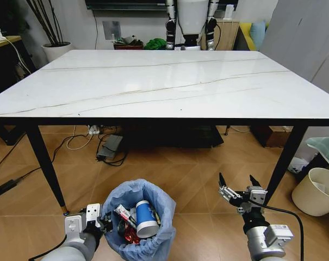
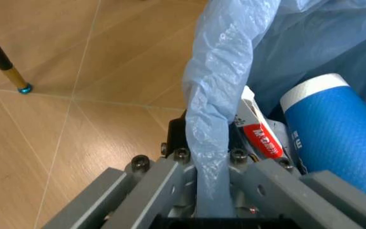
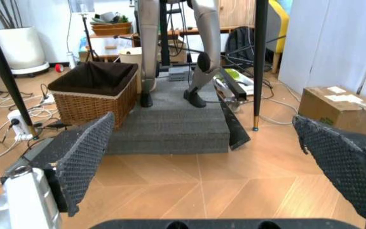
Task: Pick up the trash bin and place the trash from the table into it.
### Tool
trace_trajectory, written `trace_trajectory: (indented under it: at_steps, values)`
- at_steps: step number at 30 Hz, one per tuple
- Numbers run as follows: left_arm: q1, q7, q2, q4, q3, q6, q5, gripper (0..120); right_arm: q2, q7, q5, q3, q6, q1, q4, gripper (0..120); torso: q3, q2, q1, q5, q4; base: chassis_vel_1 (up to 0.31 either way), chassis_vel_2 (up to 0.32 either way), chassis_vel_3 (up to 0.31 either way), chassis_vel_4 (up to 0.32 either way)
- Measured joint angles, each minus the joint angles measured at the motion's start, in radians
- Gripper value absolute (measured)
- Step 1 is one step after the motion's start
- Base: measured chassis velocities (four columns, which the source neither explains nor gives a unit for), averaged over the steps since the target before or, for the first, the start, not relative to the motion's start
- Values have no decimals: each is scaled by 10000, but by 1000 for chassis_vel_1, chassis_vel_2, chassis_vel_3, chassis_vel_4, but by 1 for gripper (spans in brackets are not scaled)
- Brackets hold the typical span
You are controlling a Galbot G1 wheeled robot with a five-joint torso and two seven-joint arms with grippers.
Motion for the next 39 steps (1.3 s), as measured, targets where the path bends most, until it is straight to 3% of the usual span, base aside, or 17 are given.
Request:
trace_trajectory:
  at_steps: [39]
  values:
    - [-66, 84, -55, 487, -159, 0, 79, 0, 31, -12, -105, -125, 49, 82, -150, 100, -1089, -1513, -424, 0, 0, 0, 0, 0, 0]
